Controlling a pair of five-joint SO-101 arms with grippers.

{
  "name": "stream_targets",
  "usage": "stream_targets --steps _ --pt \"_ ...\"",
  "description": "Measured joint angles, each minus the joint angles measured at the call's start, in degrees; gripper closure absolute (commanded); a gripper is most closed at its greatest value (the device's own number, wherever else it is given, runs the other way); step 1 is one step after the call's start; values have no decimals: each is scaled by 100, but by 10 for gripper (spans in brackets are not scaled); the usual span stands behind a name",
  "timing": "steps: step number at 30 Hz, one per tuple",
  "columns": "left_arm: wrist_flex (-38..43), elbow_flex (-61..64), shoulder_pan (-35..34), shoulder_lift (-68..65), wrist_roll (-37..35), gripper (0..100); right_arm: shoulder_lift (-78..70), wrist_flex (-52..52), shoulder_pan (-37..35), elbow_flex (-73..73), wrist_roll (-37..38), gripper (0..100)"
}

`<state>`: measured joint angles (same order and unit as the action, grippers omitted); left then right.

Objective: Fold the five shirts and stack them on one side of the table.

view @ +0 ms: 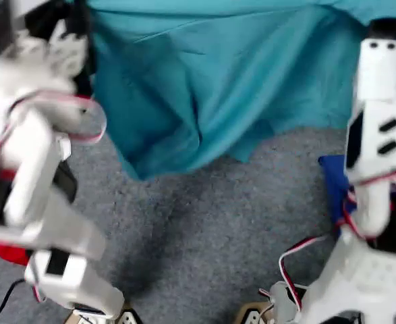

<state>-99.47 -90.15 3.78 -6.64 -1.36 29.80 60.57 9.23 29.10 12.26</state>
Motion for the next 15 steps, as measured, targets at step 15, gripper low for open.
stream_targets --steps 15 --pt "255 4879 905 1714 440 987 -334 1530 -659 -264 501 989"
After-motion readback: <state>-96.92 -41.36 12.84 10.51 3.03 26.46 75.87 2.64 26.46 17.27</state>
